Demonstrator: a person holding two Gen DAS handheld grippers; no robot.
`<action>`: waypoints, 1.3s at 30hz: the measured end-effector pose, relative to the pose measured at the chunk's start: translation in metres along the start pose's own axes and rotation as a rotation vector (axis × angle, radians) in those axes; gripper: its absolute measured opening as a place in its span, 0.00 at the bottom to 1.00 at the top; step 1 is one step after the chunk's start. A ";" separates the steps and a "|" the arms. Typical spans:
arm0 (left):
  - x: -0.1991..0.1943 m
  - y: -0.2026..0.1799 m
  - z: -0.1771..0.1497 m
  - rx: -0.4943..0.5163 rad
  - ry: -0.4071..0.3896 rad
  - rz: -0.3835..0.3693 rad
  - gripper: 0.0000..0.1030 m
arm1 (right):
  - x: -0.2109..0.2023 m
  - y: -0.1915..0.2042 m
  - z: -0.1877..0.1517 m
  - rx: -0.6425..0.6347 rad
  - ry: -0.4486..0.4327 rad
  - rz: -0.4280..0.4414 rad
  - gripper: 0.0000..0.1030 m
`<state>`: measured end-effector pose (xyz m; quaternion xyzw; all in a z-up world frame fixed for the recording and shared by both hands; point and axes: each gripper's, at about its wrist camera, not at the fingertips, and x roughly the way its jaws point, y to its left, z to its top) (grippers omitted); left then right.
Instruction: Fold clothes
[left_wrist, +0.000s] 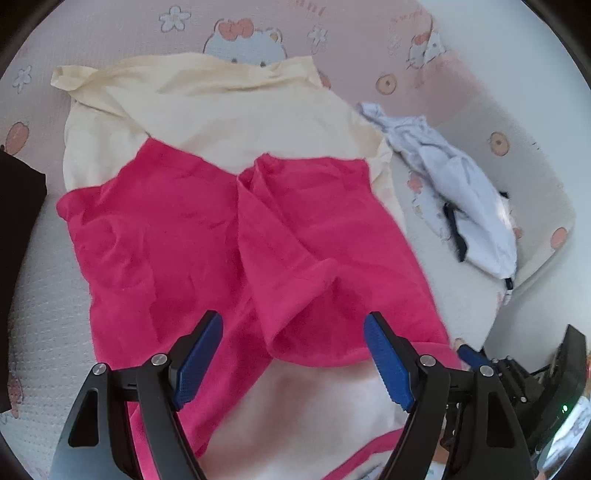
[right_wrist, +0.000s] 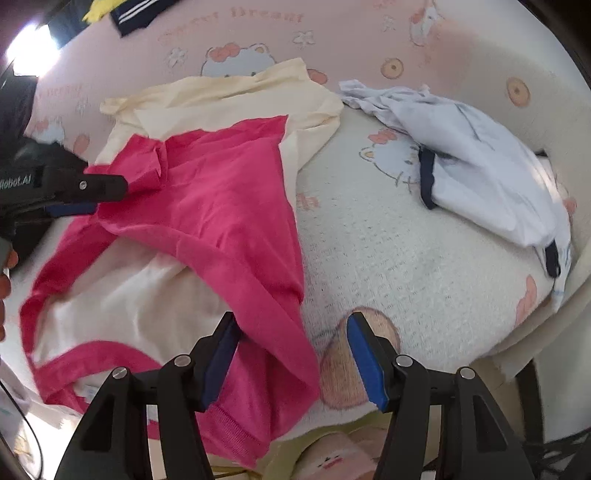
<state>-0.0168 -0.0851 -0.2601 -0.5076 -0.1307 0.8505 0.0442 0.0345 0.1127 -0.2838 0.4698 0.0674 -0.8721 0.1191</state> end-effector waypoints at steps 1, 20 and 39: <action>0.004 -0.001 0.000 0.006 0.003 0.006 0.75 | 0.003 0.002 0.001 -0.013 0.001 -0.009 0.58; 0.016 0.013 0.012 -0.086 -0.048 -0.001 0.20 | 0.014 0.021 0.030 -0.080 -0.074 -0.153 0.12; 0.018 0.050 -0.002 -0.310 -0.024 -0.050 0.18 | 0.005 -0.009 0.022 0.180 0.080 -0.231 0.16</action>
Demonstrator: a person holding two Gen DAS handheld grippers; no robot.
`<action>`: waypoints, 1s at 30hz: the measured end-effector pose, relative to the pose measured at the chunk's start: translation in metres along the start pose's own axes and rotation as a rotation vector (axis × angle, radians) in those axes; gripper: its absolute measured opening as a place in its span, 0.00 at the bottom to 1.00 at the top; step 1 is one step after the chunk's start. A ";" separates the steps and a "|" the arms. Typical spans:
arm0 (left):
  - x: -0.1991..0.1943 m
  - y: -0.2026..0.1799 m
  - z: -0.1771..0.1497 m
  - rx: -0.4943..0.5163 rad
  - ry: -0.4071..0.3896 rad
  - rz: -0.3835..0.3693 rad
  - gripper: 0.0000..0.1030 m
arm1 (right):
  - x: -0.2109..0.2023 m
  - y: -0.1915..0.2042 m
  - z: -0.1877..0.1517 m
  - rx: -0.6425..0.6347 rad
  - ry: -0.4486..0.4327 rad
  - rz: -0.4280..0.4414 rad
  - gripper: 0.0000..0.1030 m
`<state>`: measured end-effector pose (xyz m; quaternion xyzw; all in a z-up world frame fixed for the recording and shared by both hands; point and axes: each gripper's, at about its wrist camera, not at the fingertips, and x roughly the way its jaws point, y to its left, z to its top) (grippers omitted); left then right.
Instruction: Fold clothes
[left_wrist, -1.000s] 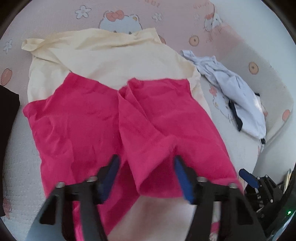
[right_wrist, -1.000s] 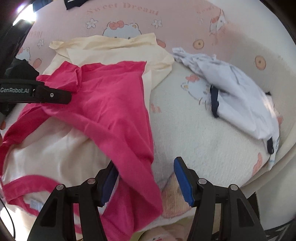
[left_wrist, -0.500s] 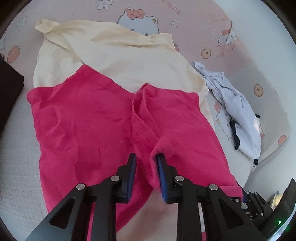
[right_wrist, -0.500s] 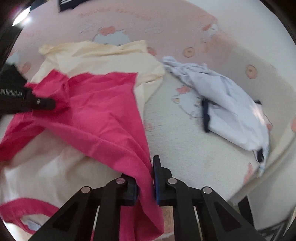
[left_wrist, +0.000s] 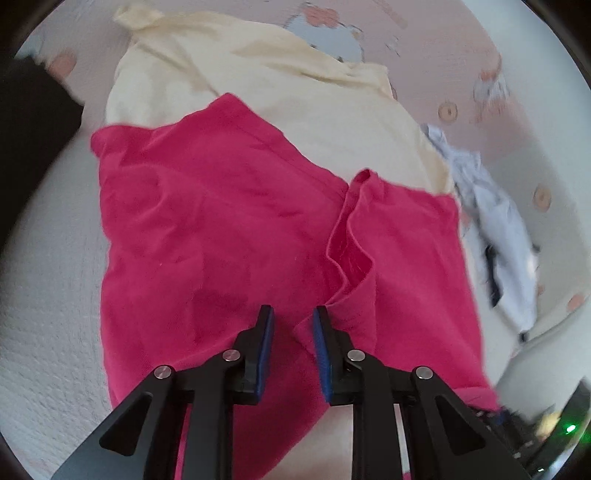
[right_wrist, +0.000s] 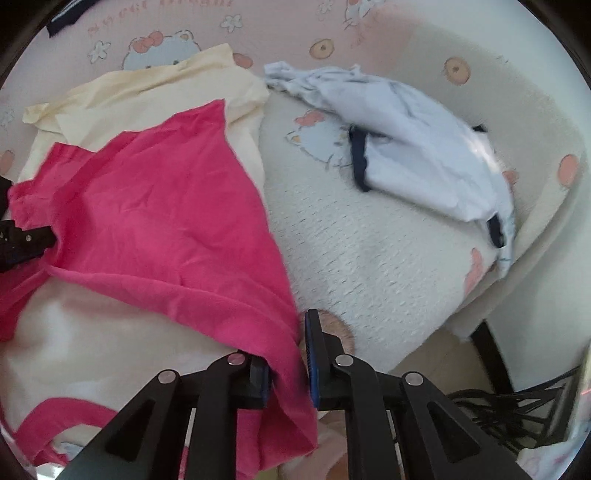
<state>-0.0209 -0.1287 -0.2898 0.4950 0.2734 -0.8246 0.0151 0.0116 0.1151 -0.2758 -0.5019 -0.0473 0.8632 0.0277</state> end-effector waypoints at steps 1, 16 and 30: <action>-0.001 0.005 0.001 -0.045 0.002 -0.056 0.18 | -0.002 -0.005 -0.001 0.023 -0.003 0.031 0.22; -0.029 0.009 0.009 -0.067 -0.022 -0.155 0.71 | -0.066 0.003 0.016 -0.080 -0.137 0.266 0.63; -0.037 -0.030 0.055 0.107 -0.055 -0.027 0.71 | -0.053 0.026 0.132 -0.152 -0.153 0.308 0.66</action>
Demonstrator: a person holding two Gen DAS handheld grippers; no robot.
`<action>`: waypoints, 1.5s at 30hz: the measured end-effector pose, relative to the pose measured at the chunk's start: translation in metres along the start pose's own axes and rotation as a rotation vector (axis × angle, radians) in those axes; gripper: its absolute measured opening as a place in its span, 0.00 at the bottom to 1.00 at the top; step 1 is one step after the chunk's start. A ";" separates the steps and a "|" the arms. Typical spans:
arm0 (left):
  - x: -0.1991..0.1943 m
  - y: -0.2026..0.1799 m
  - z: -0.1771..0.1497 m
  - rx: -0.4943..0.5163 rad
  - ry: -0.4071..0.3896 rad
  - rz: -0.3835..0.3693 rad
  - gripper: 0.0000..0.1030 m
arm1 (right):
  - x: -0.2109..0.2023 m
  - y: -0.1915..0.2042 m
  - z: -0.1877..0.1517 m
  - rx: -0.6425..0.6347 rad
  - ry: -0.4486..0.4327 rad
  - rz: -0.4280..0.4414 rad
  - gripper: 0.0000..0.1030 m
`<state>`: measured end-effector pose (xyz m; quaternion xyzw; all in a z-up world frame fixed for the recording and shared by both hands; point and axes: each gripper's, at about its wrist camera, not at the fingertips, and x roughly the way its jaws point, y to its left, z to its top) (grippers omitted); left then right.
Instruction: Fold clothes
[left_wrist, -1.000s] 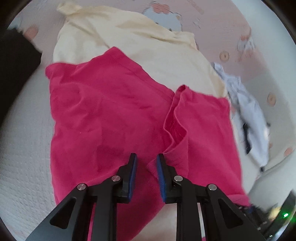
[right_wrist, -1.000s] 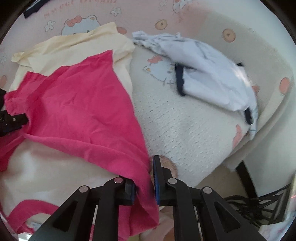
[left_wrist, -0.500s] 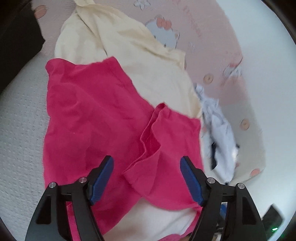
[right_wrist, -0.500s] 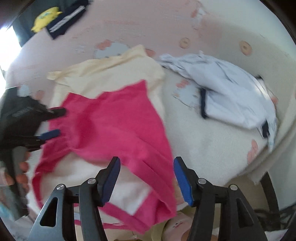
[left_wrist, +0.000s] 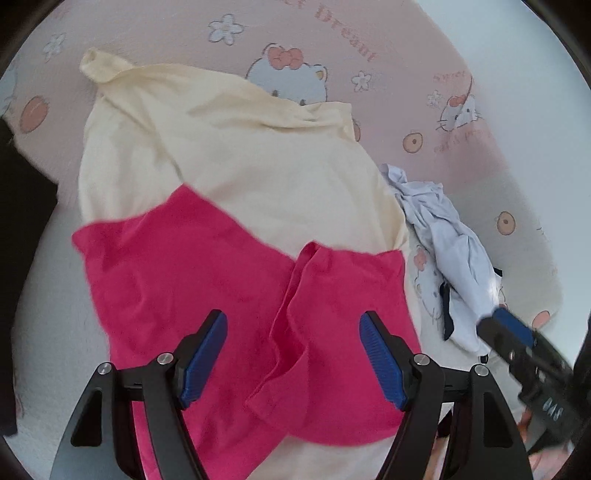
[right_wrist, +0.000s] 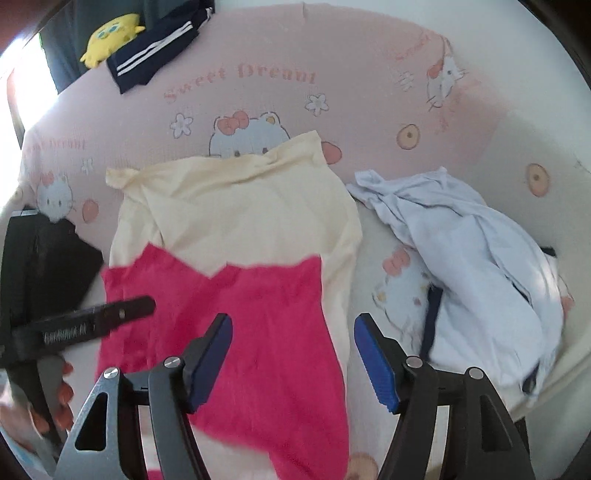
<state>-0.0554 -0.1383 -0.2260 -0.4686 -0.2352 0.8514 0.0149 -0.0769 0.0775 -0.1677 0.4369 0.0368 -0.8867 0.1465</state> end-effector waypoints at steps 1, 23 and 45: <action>0.001 -0.003 0.005 0.002 0.001 -0.004 0.71 | 0.006 -0.004 0.011 0.005 0.021 0.023 0.66; 0.087 -0.030 0.050 0.093 0.122 -0.045 0.70 | 0.137 -0.117 0.080 0.492 0.446 0.240 0.66; 0.127 -0.053 0.036 0.250 0.144 0.069 0.18 | 0.200 -0.065 0.066 0.252 0.600 0.080 0.26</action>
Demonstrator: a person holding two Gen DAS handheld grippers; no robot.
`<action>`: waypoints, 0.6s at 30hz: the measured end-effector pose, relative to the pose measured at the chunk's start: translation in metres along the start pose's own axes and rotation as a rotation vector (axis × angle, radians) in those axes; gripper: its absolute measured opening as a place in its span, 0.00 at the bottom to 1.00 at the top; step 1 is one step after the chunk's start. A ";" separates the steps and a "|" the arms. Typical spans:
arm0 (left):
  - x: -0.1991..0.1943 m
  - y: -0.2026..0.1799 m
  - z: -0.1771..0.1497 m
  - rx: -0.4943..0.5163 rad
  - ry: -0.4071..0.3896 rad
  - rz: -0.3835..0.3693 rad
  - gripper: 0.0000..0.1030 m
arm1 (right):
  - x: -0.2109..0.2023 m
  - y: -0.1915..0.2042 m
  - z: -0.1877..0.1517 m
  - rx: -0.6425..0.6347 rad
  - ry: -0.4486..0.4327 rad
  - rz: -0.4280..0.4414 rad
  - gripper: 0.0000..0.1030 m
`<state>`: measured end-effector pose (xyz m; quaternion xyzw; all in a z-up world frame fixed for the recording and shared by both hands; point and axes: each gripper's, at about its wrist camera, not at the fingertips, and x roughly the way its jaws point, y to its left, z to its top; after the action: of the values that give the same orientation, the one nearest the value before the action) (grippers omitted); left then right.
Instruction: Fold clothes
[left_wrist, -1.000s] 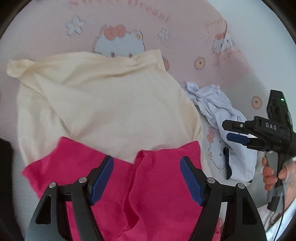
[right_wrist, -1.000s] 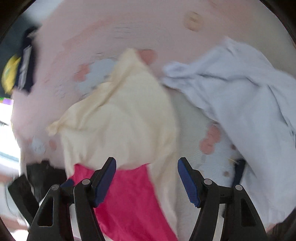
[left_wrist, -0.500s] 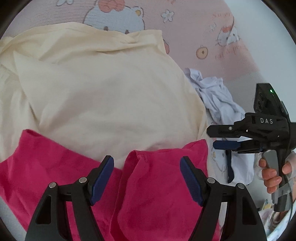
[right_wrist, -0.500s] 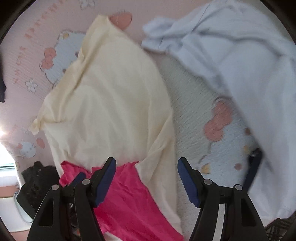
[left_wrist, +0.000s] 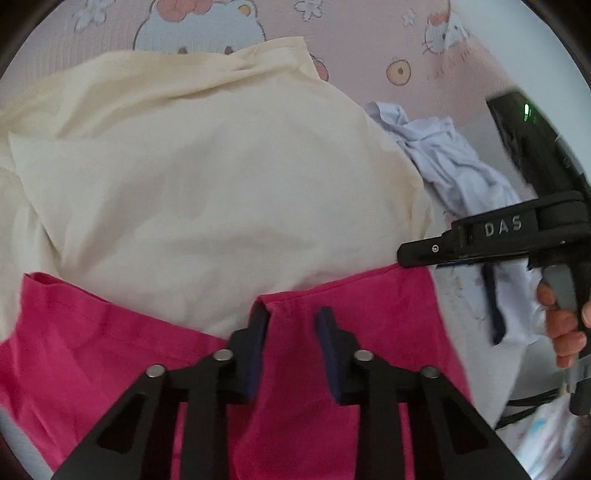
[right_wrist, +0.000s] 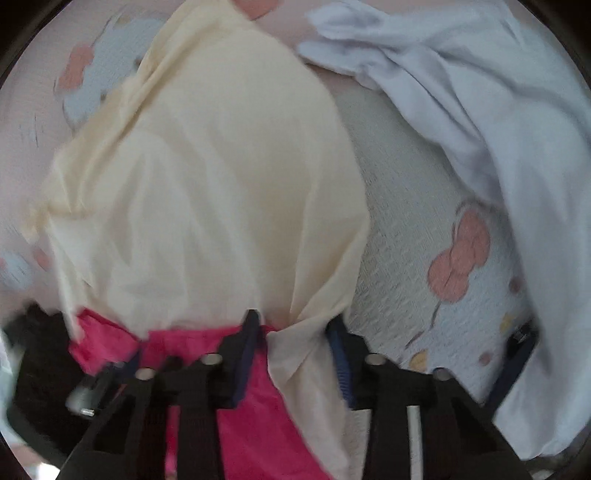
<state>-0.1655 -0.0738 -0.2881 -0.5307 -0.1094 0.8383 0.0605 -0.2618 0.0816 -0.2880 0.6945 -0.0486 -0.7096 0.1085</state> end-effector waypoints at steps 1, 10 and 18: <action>0.000 -0.002 0.000 0.006 -0.003 0.022 0.12 | -0.001 0.007 -0.003 -0.047 -0.018 -0.037 0.22; -0.004 -0.015 0.009 0.014 -0.007 -0.003 0.09 | -0.029 -0.003 -0.008 -0.094 -0.139 -0.207 0.12; 0.014 -0.025 0.011 0.036 0.030 0.020 0.09 | -0.031 -0.018 -0.007 -0.087 -0.149 -0.162 0.10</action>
<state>-0.1822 -0.0477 -0.2896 -0.5433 -0.0880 0.8325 0.0636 -0.2559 0.1069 -0.2621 0.6361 0.0303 -0.7672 0.0770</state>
